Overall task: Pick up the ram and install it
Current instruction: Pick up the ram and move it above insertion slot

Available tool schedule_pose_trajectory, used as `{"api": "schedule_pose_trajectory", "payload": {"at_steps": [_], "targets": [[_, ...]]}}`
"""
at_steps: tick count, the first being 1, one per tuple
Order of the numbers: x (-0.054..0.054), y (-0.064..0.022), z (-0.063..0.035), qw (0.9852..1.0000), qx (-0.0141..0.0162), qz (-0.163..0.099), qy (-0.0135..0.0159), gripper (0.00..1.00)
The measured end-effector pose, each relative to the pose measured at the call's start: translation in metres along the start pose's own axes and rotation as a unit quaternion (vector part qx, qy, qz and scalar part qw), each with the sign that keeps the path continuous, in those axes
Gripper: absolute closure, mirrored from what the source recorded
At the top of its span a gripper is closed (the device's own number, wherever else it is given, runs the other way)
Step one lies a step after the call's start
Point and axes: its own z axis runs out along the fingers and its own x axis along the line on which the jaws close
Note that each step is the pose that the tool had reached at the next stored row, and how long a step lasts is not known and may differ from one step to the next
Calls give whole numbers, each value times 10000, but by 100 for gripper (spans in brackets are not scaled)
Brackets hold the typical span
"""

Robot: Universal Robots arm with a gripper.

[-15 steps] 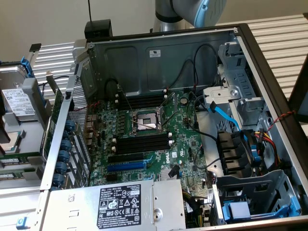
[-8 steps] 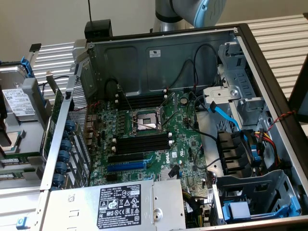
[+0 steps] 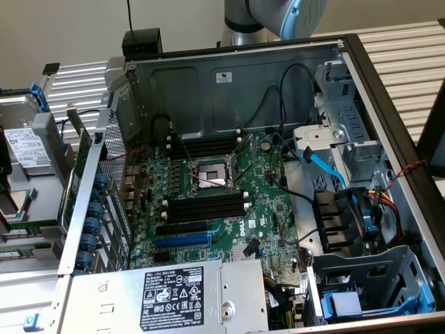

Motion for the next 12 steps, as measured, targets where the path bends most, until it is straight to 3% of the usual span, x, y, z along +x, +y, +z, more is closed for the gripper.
{"api": "schedule_pose_trajectory", "payload": {"at_steps": [12], "targets": [[-1,1,22,10000,-6,0,2,64]]}}
